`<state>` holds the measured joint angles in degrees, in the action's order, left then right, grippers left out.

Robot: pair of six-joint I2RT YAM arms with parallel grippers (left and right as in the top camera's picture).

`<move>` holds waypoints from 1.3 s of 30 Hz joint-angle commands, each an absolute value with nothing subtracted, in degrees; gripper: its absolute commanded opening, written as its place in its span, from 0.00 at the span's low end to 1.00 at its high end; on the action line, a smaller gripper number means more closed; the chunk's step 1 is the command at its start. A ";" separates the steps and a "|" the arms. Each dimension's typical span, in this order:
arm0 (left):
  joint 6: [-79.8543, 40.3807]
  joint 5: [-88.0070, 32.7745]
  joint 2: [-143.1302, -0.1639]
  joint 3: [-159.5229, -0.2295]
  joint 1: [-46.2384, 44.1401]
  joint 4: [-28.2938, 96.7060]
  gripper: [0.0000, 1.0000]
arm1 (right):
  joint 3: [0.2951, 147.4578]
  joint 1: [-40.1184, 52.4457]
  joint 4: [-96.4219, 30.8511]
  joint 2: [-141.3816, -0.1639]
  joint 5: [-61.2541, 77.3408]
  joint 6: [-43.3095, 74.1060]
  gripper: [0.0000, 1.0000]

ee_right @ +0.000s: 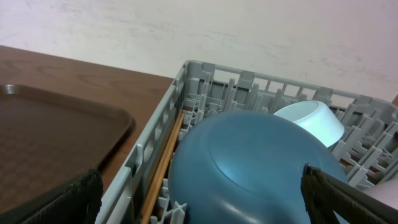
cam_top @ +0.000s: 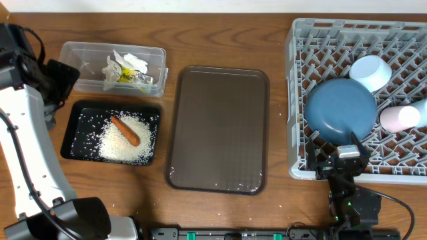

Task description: Sort waste into correct bins and load items into the dishwasher rack

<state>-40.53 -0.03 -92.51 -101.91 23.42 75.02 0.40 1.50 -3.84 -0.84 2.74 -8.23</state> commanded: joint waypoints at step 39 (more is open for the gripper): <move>-25.91 -3.53 -18.39 -11.31 1.85 11.14 0.99 | 0.34 2.28 -4.14 -0.32 1.91 -8.84 0.99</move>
